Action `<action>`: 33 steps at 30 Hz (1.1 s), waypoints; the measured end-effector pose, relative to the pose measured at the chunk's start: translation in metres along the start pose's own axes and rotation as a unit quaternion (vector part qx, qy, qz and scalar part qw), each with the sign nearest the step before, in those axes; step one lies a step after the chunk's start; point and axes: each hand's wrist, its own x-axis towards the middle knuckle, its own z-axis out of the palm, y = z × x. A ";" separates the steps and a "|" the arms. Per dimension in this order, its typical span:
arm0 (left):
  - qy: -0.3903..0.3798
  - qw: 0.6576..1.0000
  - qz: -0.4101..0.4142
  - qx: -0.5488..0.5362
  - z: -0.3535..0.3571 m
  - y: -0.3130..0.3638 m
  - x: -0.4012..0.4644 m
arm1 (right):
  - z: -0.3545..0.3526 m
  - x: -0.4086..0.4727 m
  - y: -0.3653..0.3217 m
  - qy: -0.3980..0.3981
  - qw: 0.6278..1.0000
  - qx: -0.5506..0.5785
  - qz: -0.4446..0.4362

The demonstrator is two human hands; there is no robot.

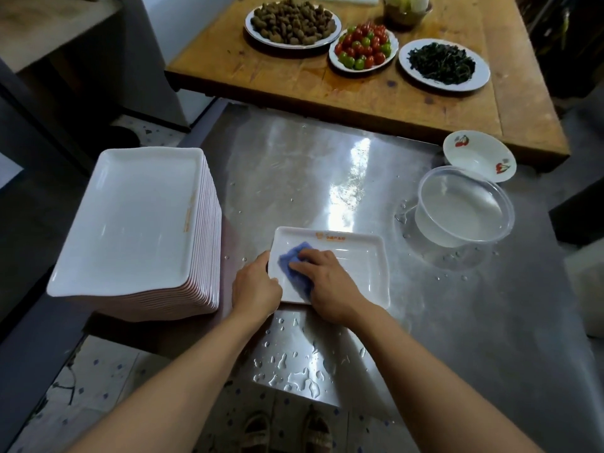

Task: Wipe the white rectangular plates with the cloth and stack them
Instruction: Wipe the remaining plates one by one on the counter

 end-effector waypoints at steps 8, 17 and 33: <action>0.007 1.000 -0.017 0.011 0.000 0.004 -0.003 | -0.026 -0.074 0.028 -0.022 0.995 -0.079 0.059; 0.007 0.993 -0.025 0.118 -0.001 0.011 -0.009 | -0.051 -0.100 0.039 0.083 0.984 -0.050 0.151; -0.112 0.901 0.236 0.347 0.049 0.040 -0.036 | -0.074 -0.127 0.044 0.238 0.918 0.190 0.255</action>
